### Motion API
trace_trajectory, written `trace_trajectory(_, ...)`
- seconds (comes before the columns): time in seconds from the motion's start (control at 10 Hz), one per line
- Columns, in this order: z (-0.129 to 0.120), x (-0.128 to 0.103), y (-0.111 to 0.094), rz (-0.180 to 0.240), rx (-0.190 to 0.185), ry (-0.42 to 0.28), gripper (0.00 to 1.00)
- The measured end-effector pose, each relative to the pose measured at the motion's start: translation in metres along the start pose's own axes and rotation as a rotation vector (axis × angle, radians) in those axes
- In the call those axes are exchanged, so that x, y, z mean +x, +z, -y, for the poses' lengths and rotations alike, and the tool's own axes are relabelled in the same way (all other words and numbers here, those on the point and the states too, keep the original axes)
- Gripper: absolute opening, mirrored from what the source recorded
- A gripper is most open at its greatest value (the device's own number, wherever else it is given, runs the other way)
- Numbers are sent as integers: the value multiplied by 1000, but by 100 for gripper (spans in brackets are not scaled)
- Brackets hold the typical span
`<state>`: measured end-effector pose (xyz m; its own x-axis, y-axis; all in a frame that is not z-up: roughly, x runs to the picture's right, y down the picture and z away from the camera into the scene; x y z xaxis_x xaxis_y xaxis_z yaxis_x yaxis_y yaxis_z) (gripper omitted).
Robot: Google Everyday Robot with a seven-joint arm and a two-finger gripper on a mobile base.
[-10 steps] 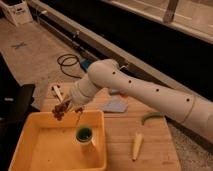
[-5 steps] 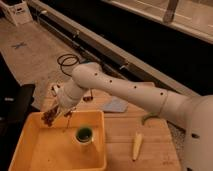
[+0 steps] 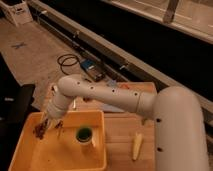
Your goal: Place grapes in tray
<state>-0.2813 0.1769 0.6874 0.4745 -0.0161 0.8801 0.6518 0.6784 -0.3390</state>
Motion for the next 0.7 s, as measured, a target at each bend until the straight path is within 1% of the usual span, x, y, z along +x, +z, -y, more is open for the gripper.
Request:
trace_trajectory(0.1, -6, 6, 4, 14, -9, 20, 34)
trace_trajectory(0.3, -14, 10, 7, 36, -16, 38, 51)
trace_trajectory(0.4, -17, 9, 9, 54, -19, 38, 61)
trace_trajectory(0.5, -21, 7, 14, 87, -25, 38, 73)
trace_trajectory(0.6, -25, 5, 19, 113, -32, 36, 78)
trace_trajectory(0.7, -28, 3, 21, 133, -33, 34, 80)
